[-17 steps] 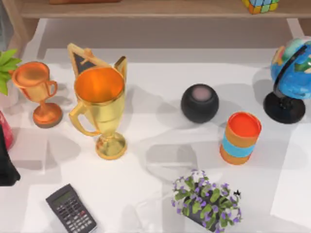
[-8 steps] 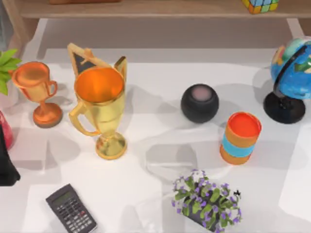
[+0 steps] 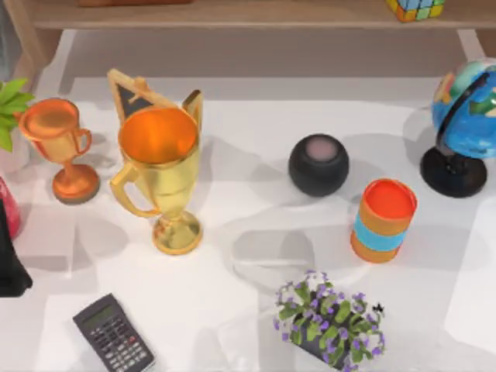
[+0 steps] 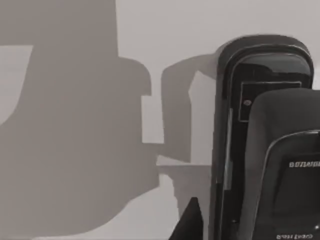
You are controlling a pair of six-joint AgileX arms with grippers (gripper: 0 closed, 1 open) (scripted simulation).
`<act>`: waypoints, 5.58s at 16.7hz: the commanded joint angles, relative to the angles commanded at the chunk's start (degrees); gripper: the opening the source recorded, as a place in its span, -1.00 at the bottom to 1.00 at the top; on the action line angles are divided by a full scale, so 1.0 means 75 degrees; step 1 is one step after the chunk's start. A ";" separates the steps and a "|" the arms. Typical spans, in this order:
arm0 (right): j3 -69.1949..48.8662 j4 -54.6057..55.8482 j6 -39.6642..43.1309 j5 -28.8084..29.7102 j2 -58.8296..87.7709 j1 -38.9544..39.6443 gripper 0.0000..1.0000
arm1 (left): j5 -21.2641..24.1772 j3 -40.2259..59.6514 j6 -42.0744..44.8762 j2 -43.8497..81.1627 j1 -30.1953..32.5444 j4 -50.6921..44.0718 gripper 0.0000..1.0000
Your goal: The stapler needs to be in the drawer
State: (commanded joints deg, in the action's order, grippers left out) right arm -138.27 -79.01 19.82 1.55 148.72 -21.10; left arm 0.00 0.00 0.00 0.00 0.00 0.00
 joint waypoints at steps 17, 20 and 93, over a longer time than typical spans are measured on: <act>0.0303 0.0427 0.0582 -0.0077 -0.0730 -0.0019 1.00 | 0.0000 0.0000 0.0000 0.0000 0.0000 0.0000 1.00; 0.0702 0.1525 0.1381 -0.0177 -0.1836 -0.0267 1.00 | 0.0000 0.0000 0.0000 0.0000 0.0000 0.0000 1.00; 1.3800 2.1958 0.9214 -0.4823 -0.3781 -0.2072 -1.00 | 0.0000 0.0000 0.0000 0.0000 0.0000 0.0000 1.00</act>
State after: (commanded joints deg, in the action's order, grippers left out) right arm -34.76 85.68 88.93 -34.62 120.36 -36.64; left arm 0.00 0.00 0.00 0.00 0.00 0.00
